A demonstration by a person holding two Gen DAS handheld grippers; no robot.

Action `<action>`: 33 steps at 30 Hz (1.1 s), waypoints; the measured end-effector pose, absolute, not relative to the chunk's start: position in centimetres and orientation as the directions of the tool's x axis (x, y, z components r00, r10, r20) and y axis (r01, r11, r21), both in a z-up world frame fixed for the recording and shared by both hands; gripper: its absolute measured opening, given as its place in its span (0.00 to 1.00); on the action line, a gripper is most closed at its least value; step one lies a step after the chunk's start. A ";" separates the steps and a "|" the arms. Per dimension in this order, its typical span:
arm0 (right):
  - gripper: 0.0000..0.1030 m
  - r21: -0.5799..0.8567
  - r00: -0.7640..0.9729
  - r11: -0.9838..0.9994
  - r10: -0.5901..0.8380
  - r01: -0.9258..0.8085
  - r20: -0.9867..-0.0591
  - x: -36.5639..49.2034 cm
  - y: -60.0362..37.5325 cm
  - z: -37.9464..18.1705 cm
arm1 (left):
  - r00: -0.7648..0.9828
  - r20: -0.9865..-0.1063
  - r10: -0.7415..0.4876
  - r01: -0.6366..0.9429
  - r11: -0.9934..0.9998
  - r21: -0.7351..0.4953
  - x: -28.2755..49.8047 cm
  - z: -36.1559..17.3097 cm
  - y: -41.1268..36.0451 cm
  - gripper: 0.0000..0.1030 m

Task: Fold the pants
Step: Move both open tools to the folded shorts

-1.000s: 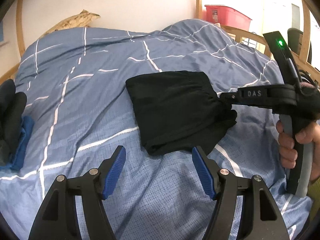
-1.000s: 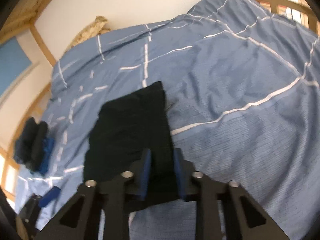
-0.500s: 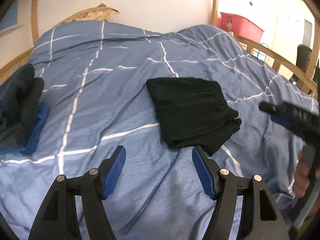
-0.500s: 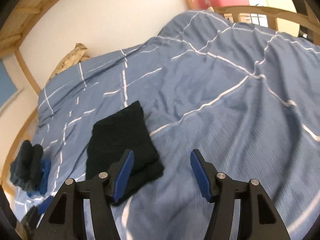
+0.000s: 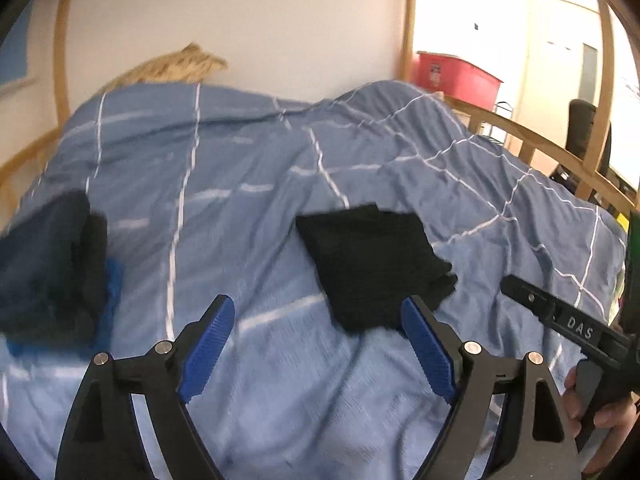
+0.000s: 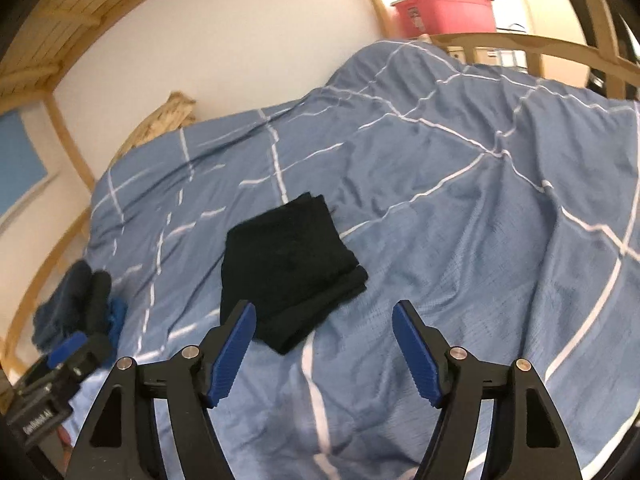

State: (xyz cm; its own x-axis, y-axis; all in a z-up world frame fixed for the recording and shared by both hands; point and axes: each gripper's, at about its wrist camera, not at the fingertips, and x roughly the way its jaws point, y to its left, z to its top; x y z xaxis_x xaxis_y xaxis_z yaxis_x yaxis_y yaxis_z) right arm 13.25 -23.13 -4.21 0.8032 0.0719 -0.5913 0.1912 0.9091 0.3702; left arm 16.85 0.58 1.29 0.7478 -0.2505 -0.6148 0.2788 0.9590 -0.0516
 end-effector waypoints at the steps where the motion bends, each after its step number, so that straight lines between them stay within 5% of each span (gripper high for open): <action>1: 0.70 0.388 0.806 0.896 0.060 0.217 -0.589 13.3 -23.0 -4.3 | 0.753 -0.608 -0.251 0.289 0.957 -0.037 17.5 1.6 0.8 0.83; 6: 0.70 0.459 0.834 0.846 0.033 0.270 -0.551 14.1 -22.6 -5.2 | 0.757 -0.593 -0.275 0.356 0.934 0.022 21.3 2.1 0.6 0.83; 14: 0.70 0.602 0.851 0.728 0.049 0.328 -0.523 16.7 -23.3 -8.2 | 0.706 -0.638 -0.309 0.364 0.930 -0.048 26.0 -1.4 0.7 0.83; 33: 0.70 0.641 0.824 0.685 0.104 0.346 -0.557 20.7 -23.5 -12.9 | 0.641 -0.687 -0.343 0.360 0.924 -0.126 30.2 -7.6 0.6 0.83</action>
State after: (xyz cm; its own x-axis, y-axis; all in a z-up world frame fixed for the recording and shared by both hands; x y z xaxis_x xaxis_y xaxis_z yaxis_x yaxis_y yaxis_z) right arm 20.66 -23.50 -12.92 0.8242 0.1042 -0.5567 0.3461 0.6854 0.6407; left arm 30.17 0.63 -7.64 0.6405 -0.3431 -0.6870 0.3598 0.9244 -0.1262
